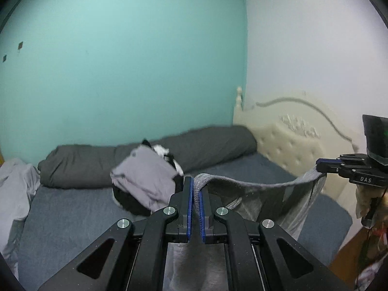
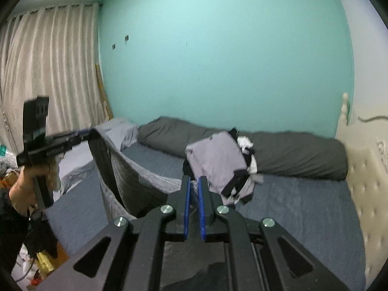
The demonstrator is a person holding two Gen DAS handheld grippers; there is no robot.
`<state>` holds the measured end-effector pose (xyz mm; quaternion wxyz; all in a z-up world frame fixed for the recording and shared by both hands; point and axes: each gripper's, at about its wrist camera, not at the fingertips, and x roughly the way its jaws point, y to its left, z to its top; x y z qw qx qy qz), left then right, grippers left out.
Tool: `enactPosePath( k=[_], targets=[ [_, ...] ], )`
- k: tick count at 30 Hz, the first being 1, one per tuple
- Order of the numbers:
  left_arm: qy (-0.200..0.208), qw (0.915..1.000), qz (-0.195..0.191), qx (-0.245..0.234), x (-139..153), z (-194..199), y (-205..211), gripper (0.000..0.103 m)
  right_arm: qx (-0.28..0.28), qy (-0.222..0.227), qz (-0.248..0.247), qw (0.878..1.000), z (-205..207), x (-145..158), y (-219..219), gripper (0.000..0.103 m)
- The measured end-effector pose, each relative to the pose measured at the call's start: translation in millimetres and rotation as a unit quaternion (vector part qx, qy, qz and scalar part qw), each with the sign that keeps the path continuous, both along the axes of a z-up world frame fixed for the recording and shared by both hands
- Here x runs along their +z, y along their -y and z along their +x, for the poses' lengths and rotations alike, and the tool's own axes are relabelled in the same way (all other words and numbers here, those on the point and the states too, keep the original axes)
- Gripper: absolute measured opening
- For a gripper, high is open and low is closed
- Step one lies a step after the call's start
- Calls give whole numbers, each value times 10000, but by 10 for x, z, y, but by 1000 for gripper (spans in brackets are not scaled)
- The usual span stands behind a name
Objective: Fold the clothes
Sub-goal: 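Grasp the sweatshirt edge with the left gripper while the right gripper holds it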
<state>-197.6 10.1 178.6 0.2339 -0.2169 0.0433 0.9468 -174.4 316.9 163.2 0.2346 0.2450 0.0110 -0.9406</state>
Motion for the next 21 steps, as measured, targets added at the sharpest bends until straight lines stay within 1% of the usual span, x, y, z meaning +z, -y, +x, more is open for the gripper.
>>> enactPosePath(
  k=[1, 5, 10, 14, 16, 18, 21],
  targets=[
    [96, 9999, -40, -4, -118, 7, -13, 4, 29, 105, 3, 9999, 18, -109, 7, 6],
    [578, 9983, -69, -29, -742, 26, -30, 4, 112, 710, -53, 9974, 19, -733, 61, 6],
    [1052, 9944, -66, -11, -1387, 70, -42, 4, 149, 1315, 130, 9911, -13, -1504, 142, 6],
    [1226, 9923, -155, -24, -1734, 107, -61, 4, 127, 1638, 146, 9863, -58, -1982, 132, 7],
    [1265, 9917, -232, -47, -1849, 132, -85, 5, 136, 1788, 172, 9836, -72, -2187, 130, 10],
    [1278, 9914, -289, -77, -1938, 159, -114, 4, 220, 1932, 306, 9804, -65, -2397, 167, 11],
    [1281, 9912, -326, -115, -1999, 180, -141, 5, 298, 1967, 538, 9785, -37, -2564, 239, 14]
  ],
)
